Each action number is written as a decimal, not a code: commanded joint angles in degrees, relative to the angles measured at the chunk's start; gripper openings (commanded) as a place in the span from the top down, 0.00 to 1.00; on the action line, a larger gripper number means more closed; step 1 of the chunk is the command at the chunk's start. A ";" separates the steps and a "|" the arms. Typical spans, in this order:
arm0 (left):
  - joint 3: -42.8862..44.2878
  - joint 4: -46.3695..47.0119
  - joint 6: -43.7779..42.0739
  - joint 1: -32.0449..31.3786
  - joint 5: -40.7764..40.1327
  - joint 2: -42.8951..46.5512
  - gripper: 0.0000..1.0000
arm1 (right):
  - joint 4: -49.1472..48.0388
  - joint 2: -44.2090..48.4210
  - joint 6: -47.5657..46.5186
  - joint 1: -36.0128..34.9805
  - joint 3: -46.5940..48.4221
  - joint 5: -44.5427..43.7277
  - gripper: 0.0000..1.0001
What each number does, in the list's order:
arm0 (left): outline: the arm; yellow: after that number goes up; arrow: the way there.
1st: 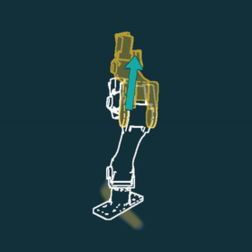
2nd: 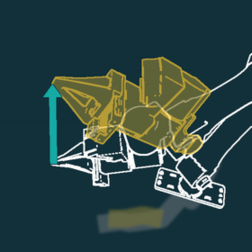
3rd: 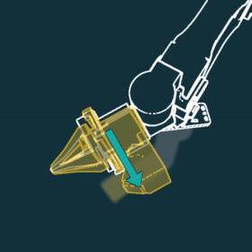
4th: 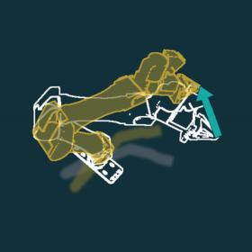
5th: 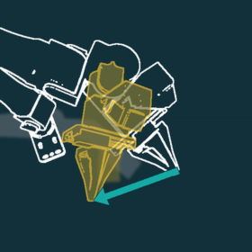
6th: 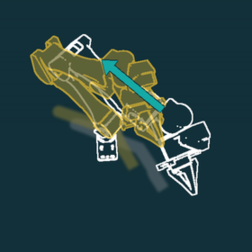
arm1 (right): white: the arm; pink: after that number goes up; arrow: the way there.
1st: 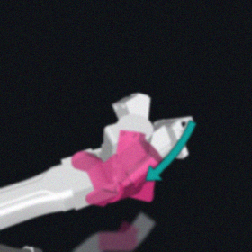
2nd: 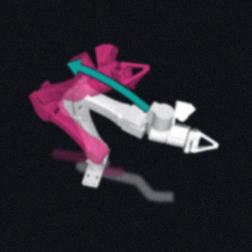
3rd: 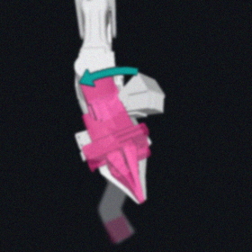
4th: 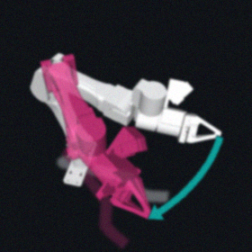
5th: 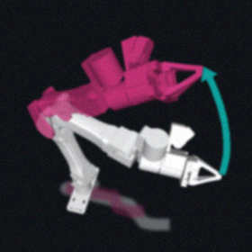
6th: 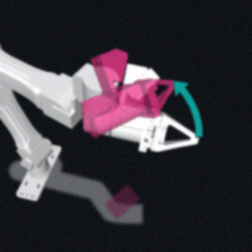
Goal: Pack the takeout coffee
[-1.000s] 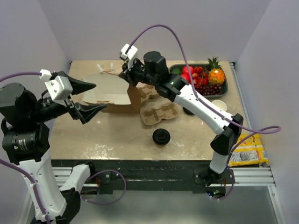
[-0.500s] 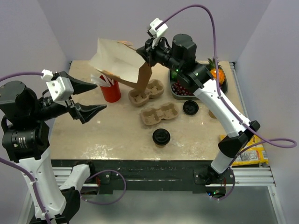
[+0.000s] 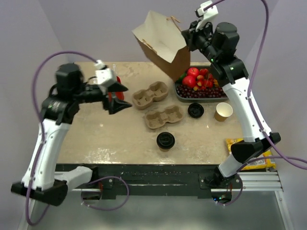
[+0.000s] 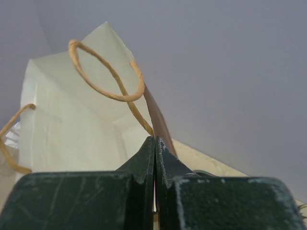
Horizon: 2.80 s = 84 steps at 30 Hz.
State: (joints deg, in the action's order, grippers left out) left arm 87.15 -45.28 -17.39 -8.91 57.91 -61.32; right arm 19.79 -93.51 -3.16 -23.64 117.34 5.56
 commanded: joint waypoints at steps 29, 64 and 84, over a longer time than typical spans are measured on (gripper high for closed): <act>1.44 21.46 -2.03 -29.15 -32.51 -46.96 0.44 | -0.81 12.22 0.78 15.02 -4.58 -7.06 1.00; 5.92 15.04 -4.23 -31.43 -36.73 -58.56 0.57 | -0.28 11.16 2.72 16.87 -5.45 -5.74 1.00; -5.49 3.99 -6.87 -28.11 -38.13 -26.00 0.80 | -0.54 8.27 2.72 16.61 -7.48 11.30 1.00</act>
State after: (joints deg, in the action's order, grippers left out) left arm 85.56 -36.53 -22.20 -39.53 20.71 -101.19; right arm 21.87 -83.53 -1.04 -7.05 109.54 7.53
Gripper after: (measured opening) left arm 0.406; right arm 0.007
